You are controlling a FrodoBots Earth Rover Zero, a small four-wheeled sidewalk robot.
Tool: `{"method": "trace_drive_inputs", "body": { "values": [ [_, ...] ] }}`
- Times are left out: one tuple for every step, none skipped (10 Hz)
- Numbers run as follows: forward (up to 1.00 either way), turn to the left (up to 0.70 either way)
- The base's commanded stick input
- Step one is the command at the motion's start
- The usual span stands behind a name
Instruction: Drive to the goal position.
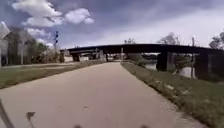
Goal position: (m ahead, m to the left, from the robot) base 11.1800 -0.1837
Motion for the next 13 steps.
{"method": "trace_drive_inputs", "body": {
  "values": [
    [1.0,0.0],
    [1.0,0.0],
    [1.0,0.0],
    [1.0,0.0],
    [1.0,0.0],
    [1.0,0.0],
    [1.0,0.0],
    [1.0,0.0],
    [1.0,0.0],
    [1.0,0.0],
    [1.0,0.0],
    [1.0,0.0],
    [1.0,0.0]
  ]
}}
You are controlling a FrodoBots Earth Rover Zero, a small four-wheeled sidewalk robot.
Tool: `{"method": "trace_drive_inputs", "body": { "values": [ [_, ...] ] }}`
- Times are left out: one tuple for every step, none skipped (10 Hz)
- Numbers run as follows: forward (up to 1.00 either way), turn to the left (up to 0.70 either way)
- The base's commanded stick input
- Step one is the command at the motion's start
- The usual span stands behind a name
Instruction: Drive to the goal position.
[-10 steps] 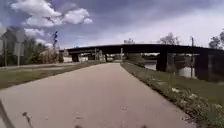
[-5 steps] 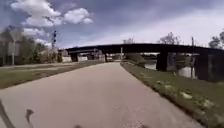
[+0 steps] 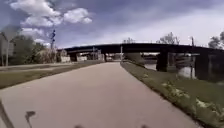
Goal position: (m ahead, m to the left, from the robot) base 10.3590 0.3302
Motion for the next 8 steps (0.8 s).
{"method": "trace_drive_inputs", "body": {
  "values": [
    [1.0,0.0],
    [1.0,0.0],
    [1.0,0.0],
    [1.0,0.0],
    [1.0,0.0],
    [1.0,0.0],
    [1.0,0.0],
    [1.0,0.0]
  ]
}}
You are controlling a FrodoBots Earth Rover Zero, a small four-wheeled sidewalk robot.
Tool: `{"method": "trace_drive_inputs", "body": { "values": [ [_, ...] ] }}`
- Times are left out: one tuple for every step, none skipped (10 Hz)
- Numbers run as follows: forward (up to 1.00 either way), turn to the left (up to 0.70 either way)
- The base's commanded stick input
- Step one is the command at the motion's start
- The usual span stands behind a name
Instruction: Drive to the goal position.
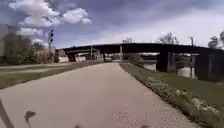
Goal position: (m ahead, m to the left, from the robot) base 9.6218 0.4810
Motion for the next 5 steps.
{"method": "trace_drive_inputs", "body": {
  "values": [
    [1.0,0.0],
    [1.0,0.0],
    [1.0,0.0],
    [1.0,0.0],
    [1.0,0.0]
  ]
}}
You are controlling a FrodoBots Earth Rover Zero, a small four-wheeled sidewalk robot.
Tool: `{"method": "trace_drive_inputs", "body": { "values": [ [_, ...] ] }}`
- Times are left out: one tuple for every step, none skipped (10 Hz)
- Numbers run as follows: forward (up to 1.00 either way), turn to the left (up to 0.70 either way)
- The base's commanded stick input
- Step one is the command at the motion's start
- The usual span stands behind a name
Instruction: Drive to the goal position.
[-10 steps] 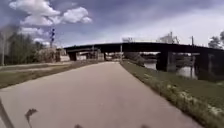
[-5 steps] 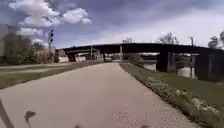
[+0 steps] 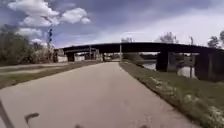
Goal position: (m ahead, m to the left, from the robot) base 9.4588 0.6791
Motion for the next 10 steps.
{"method": "trace_drive_inputs", "body": {
  "values": [
    [1.0,0.0],
    [1.0,0.0],
    [1.0,0.0],
    [1.0,0.0],
    [1.0,0.0],
    [1.0,0.0],
    [1.0,0.0],
    [1.0,0.0],
    [1.0,0.0],
    [1.0,0.0]
  ]
}}
